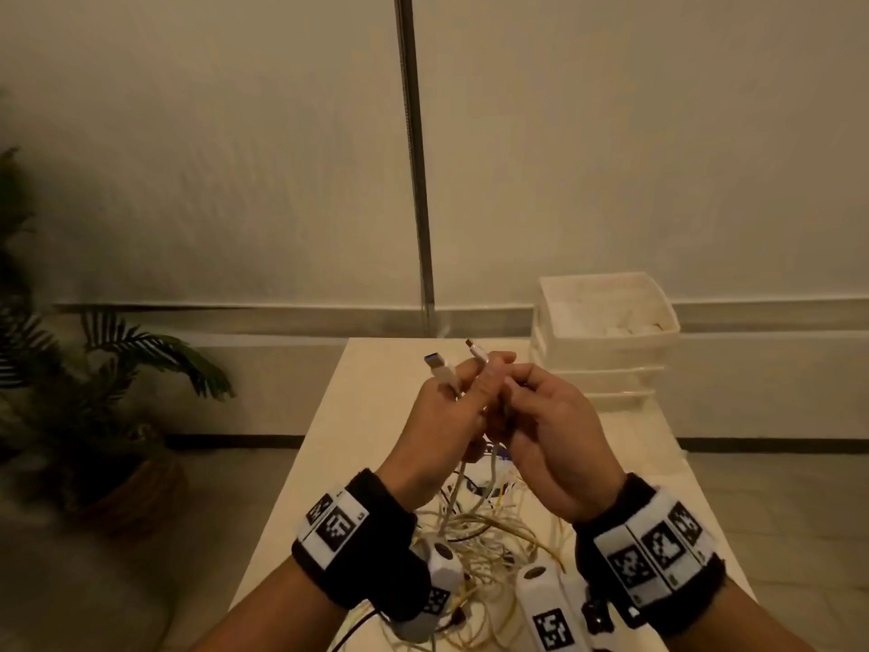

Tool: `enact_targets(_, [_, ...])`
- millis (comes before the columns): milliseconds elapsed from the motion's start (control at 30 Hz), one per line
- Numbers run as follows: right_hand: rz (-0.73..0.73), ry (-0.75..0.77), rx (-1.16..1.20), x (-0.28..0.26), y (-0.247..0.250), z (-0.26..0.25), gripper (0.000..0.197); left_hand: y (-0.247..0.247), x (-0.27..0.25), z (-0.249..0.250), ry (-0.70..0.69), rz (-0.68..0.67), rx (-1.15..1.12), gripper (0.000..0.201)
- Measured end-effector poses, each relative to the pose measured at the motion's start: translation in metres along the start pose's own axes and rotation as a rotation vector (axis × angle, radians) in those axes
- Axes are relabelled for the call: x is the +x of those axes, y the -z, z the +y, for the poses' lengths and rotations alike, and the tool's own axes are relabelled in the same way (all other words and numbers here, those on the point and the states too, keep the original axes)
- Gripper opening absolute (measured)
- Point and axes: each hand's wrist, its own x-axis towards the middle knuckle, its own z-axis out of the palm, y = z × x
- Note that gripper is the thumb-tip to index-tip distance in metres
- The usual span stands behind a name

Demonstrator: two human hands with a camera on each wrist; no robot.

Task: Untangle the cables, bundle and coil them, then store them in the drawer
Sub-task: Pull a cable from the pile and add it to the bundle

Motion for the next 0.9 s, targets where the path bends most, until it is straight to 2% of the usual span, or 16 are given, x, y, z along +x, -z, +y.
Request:
enact_targets(100, [-0.025,0.079,-0.039,-0.002,-0.005,0.008,0.020,0.004,-0.001,0.000,-0.032,-0.008,0.063,0.038])
enact_targets(167, [0.011,0.143,-0.132,-0.004,-0.006,0.016,0.016,0.006,-0.001,-0.001,-0.038,0.025,0.113,0.040])
enact_targets(233, [0.057,0.204,-0.289,-0.006,-0.006,0.028,0.009,0.010,0.003,-0.001,-0.068,0.097,0.194,0.044])
enact_targets(300, [0.041,0.212,-0.412,-0.009,-0.003,0.041,0.007,0.018,0.009,0.006,-0.116,0.197,0.243,0.047])
enact_targets(367, [-0.033,0.178,-0.514,-0.009,0.002,0.053,0.012,0.028,0.015,0.017,-0.150,0.250,0.185,0.050])
enact_targets(500, [-0.168,0.138,-0.691,-0.004,0.018,0.070,0.016,0.045,0.021,0.040,-0.197,0.186,-0.029,0.044])
enact_targets(633, [-0.236,0.112,-0.782,0.005,0.032,0.082,0.017,0.057,0.022,0.050,-0.278,0.225,-0.029,0.042])
enact_targets(767, [-0.252,0.193,-0.946,0.014,0.033,0.088,0.015,0.066,0.022,0.059,-0.460,0.289,0.040,0.047])
enact_targets(900, [-0.254,0.263,-1.075,0.028,0.037,0.089,0.014,0.064,0.019,0.083,-0.533,0.331,-0.006,0.047])
